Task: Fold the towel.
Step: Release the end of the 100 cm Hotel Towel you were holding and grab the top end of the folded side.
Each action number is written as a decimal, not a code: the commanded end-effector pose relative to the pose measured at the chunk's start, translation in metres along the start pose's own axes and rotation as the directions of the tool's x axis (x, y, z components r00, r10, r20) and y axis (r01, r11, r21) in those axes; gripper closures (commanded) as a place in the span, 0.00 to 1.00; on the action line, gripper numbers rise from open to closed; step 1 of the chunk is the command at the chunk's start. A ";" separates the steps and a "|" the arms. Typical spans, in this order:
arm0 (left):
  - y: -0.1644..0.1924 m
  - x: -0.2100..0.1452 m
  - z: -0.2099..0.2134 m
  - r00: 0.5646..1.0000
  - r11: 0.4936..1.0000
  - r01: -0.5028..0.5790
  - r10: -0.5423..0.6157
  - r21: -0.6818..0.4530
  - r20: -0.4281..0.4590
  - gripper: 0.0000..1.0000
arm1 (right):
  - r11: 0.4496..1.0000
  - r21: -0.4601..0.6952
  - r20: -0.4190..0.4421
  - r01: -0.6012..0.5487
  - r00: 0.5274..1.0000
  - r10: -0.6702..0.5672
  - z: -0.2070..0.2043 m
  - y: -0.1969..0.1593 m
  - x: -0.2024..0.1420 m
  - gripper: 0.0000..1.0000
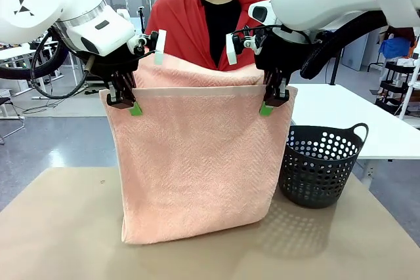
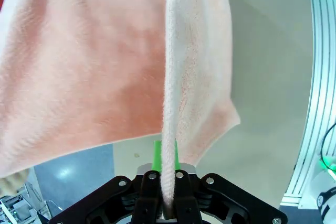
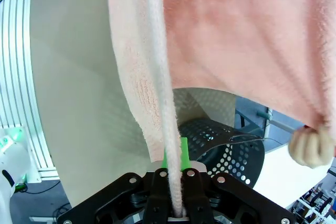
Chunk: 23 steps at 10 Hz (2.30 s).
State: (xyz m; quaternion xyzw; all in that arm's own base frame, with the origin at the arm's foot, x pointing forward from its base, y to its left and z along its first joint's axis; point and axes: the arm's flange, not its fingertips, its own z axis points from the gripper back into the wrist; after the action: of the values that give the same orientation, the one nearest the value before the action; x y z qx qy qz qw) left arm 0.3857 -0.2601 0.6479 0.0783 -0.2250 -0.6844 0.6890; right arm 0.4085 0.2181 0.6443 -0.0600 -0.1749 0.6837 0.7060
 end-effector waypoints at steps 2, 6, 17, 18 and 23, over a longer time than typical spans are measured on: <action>0.000 -0.001 0.001 1.000 1.000 0.001 -0.001 0.003 0.000 1.00 | 1.000 -0.003 -0.003 -0.002 1.000 0.002 0.002 0.001 0.000 1.00; 0.000 -0.001 0.001 1.000 1.000 0.001 -0.001 0.003 0.000 1.00 | 1.000 -0.003 -0.003 -0.002 1.000 0.002 0.002 0.001 0.000 1.00; 0.000 -0.001 0.001 1.000 1.000 0.001 -0.001 0.003 0.000 1.00 | 1.000 -0.003 -0.003 -0.002 1.000 0.002 0.002 0.001 0.000 1.00; 0.000 -0.001 0.001 1.000 1.000 0.001 -0.001 0.003 0.000 1.00 | 1.000 -0.003 -0.003 -0.002 1.000 0.002 0.002 0.001 0.000 1.00; 0.000 -0.001 0.001 1.000 1.000 0.001 -0.001 0.003 0.000 1.00 | 1.000 -0.003 -0.003 -0.002 1.000 0.002 0.002 0.001 0.000 1.00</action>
State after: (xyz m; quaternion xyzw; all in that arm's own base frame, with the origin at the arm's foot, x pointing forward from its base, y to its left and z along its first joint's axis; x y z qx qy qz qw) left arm 0.3856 -0.2603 0.6479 0.0783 -0.2250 -0.6846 0.6889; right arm 0.4083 0.2181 0.6444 -0.0600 -0.1750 0.6837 0.7059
